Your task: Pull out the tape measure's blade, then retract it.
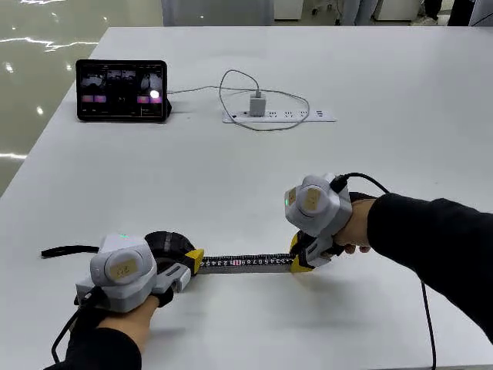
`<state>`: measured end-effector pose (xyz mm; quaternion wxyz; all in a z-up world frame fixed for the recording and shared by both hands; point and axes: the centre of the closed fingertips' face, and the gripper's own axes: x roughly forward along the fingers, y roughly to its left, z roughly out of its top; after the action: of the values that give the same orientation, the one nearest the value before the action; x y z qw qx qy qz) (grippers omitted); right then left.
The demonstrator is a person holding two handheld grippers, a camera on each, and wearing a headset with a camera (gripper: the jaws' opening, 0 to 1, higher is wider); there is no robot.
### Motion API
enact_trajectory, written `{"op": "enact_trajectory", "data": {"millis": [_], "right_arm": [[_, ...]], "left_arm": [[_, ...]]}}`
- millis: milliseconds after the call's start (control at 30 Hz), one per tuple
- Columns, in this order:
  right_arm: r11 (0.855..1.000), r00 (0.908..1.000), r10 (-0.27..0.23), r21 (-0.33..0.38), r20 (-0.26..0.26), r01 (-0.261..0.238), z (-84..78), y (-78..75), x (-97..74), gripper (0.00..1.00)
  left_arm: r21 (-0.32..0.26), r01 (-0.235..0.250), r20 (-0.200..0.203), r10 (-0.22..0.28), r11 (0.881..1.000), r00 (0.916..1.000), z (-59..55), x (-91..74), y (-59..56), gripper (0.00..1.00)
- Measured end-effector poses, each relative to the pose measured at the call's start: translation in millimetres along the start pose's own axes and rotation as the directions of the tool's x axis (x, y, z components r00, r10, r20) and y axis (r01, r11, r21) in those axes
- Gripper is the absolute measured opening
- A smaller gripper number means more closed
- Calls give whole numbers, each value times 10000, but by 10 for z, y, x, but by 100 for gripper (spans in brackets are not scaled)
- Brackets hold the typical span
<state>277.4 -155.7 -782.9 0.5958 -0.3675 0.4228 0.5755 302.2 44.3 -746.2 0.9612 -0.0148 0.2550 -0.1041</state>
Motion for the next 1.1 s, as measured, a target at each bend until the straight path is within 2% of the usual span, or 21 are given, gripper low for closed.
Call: {"op": "enact_trajectory", "data": {"millis": [567,933,1100], "right_arm": [[9997,9996,-118,-216,-242,113,33,-4,24,10],[9998,9996,66,207,-279,-60,60,-15,31,11],[10000,9995,42,91,-316,-39,73,-9,39,11]], "left_arm": [[-32,7,-9,-7,10000,10000,-5,-2,3,61],[-76,35,-29,-35,10000,10000,-4,-4,6,61],[-122,77,-22,-77,9999,10000,-1,-8,6,61]]}}
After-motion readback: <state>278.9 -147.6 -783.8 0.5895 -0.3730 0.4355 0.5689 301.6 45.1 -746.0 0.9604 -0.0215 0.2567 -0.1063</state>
